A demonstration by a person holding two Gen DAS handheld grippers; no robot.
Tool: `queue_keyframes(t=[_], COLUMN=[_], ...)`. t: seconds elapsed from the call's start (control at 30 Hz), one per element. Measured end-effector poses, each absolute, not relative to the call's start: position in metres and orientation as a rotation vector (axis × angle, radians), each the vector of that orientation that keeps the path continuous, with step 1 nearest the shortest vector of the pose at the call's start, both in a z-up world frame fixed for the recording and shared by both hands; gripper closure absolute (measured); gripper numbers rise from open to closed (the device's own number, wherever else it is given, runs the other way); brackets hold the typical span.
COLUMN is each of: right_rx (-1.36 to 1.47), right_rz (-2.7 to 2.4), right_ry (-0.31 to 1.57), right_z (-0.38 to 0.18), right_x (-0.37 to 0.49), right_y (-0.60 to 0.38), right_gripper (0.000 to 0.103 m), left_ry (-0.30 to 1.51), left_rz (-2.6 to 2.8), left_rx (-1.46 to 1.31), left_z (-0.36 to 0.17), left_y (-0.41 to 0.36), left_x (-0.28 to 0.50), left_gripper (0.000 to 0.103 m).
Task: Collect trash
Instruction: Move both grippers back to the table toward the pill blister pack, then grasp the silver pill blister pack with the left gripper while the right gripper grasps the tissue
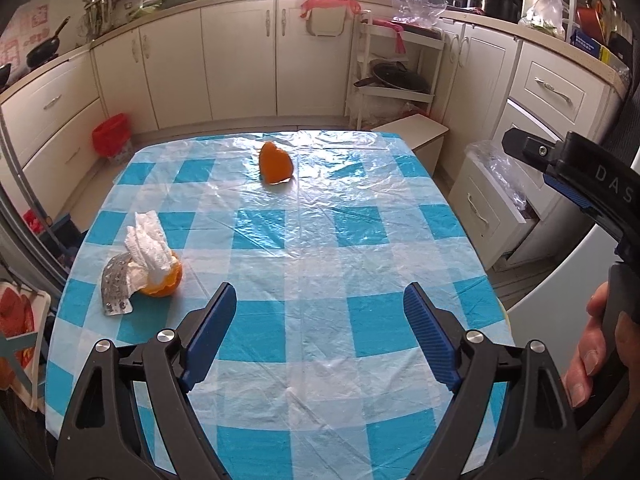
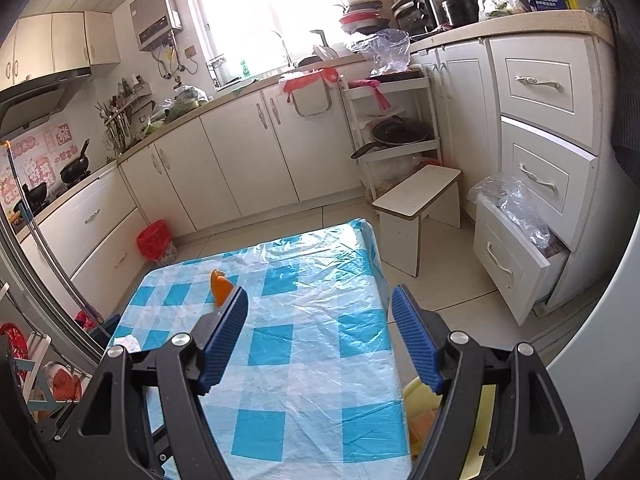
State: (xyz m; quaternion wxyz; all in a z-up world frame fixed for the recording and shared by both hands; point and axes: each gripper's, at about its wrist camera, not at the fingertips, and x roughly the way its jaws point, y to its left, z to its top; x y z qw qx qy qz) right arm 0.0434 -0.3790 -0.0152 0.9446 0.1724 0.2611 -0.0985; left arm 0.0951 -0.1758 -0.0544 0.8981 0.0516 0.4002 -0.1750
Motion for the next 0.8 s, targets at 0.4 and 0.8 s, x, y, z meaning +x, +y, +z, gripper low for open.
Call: queue_keyframes(t=[0.4, 0.8], right_rx=[0.340, 0.096], right_rz=[-0.035, 0.349], right_ry=[0.646, 0.759], right_z=[-0.035, -0.062], right_x=[0.079, 0.125], right_y=[-0.331, -0.185], right_gripper=[0.030, 0.028], left_ry=[0.801, 0.831], left_rz=[-0.082, 0.079], left_rx=[-0.082, -0.205], left_z=[-0.061, -0.081], left_y=[-0.047, 0.050], left_x=[0.127, 0.147], left_gripper=[0.021, 0.021])
